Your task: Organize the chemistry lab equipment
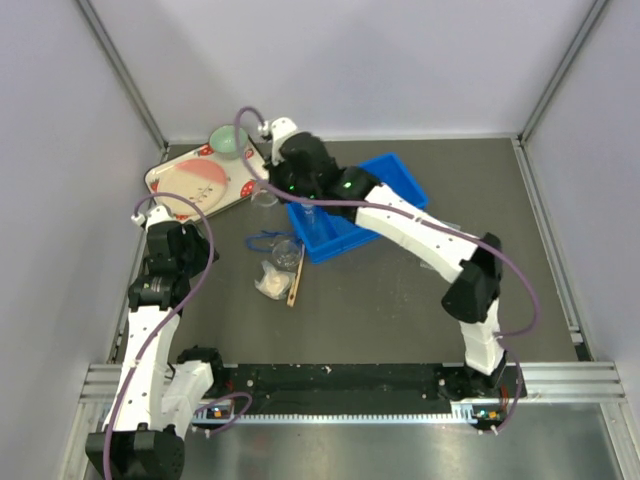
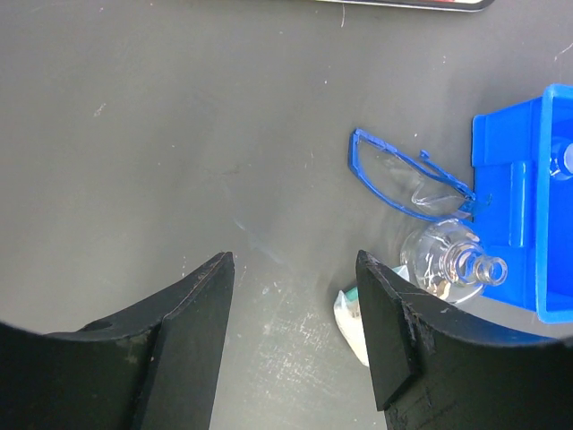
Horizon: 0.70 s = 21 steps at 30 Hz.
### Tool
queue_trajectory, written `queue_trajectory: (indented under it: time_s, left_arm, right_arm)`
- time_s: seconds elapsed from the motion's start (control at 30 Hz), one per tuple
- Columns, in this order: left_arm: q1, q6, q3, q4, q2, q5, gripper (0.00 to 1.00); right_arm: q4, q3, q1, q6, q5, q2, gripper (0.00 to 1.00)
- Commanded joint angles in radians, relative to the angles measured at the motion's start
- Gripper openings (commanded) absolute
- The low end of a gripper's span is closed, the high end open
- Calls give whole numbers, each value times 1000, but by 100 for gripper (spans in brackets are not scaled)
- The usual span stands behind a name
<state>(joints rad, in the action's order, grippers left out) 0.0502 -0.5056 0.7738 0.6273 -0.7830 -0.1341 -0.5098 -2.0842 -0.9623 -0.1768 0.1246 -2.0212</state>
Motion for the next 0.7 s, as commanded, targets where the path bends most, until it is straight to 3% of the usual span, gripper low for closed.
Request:
queue_trajectory:
  time_s: [0.0, 0.17, 0.47, 0.67]
  left_arm:
    - [5, 12, -5, -55, 10, 21, 62]
    - [4, 10, -14, -64, 8, 48, 62]
    - [5, 24, -15, -69, 7, 67, 61]
    - [4, 50, -19, -90, 22, 111, 68]
  right_arm:
    - [-16, 82, 86, -27, 61, 116, 0]
    - [-32, 173, 164, -50, 52, 156, 0]
    - [-9, 299, 194, -78, 30, 127, 0]
    - [30, 361, 194, -96, 12, 99, 0]
